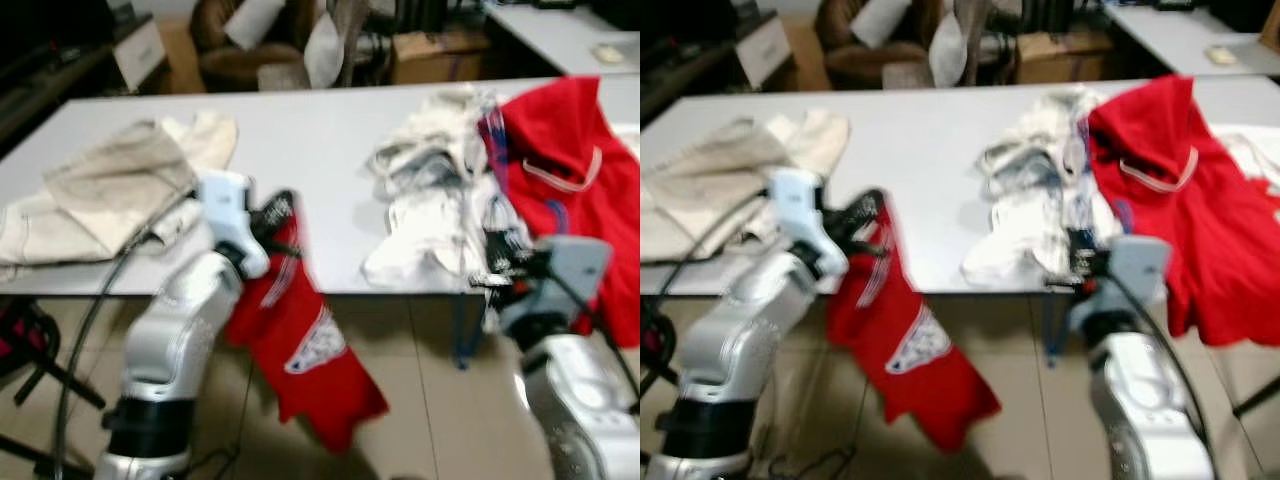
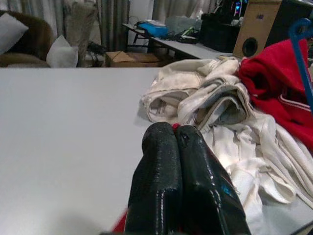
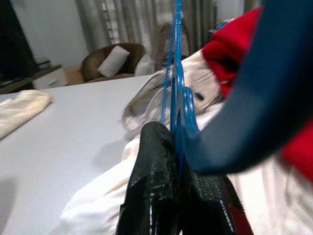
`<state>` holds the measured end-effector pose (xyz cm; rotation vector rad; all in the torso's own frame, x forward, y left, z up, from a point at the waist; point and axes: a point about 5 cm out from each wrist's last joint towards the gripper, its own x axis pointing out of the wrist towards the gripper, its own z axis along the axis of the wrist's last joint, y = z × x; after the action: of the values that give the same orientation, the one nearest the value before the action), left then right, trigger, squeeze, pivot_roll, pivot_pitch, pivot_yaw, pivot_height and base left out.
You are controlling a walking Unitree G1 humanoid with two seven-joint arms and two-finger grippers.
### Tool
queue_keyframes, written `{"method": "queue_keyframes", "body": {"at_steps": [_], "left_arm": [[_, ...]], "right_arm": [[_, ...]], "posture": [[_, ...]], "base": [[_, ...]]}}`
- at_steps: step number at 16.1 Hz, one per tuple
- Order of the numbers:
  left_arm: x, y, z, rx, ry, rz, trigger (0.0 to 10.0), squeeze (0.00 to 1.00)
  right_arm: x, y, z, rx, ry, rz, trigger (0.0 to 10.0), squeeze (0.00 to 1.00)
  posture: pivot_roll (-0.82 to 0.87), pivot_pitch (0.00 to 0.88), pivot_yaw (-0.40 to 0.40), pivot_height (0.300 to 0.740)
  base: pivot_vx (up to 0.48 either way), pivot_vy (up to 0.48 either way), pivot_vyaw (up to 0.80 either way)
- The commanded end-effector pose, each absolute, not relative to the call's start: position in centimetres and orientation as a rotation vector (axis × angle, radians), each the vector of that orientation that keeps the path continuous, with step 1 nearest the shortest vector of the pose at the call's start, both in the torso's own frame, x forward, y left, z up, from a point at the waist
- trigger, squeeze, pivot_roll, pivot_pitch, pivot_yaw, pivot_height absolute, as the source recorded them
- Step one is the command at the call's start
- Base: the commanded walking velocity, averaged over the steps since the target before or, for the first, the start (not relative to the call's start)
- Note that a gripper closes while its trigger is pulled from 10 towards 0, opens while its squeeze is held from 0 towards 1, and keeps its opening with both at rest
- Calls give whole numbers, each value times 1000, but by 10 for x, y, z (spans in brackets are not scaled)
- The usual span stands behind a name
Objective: Hang hanger
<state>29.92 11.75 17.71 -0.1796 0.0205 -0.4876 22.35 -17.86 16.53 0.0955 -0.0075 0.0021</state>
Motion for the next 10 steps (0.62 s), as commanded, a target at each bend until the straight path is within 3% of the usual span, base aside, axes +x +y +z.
{"method": "queue_keyframes", "body": {"at_steps": [1,7,10], "left_arm": [[300,129,184,-165,-8,-452,10000,0],[303,126,186,-157,-21,-465,10000,0],[323,121,201,-111,-62,-507,10000,0]], "right_arm": [[224,-171,171,110,-28,37,10000,0],[225,-173,172,103,-33,47,10000,0],[227,-197,182,70,-36,131,10000,0]], "posture": [[-201,7,73,740],[-205,0,60,740],[-201,0,68,740]], "base": [[307,0,0],[304,0,0],[0,0,0]]}}
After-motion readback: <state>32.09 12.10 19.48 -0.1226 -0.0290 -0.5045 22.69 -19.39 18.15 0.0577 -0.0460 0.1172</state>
